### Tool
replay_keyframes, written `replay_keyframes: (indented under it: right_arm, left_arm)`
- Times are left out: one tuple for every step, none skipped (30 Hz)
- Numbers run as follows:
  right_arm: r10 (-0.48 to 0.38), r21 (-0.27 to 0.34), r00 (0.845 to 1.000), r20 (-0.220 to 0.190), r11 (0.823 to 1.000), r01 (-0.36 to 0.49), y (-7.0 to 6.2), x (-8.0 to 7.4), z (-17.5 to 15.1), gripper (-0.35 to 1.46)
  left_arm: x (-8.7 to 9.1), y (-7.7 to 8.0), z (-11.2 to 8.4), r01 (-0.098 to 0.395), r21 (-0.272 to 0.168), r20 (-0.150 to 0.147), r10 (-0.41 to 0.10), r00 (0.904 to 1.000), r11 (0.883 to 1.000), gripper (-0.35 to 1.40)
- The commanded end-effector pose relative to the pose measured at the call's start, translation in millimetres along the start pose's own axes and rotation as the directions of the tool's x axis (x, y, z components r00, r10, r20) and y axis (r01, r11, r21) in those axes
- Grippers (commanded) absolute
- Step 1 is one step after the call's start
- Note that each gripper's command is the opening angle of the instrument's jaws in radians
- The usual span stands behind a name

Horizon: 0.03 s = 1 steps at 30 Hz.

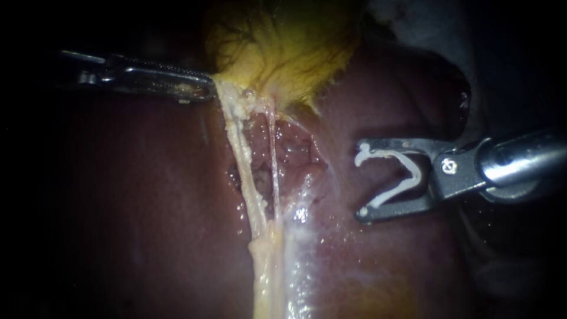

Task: Grabbing gallbladder

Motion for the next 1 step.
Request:
replay_keyframes:
  right_arm:
    - [0.0,0.0,1.0,0.0,1.0,0.0,0.0,0.0,0.0,0.6]
  left_arm:
    - [0.0,0.0,0.0,0.0,-0.001,0.0,0.0,1.0,1.0,-0.35]
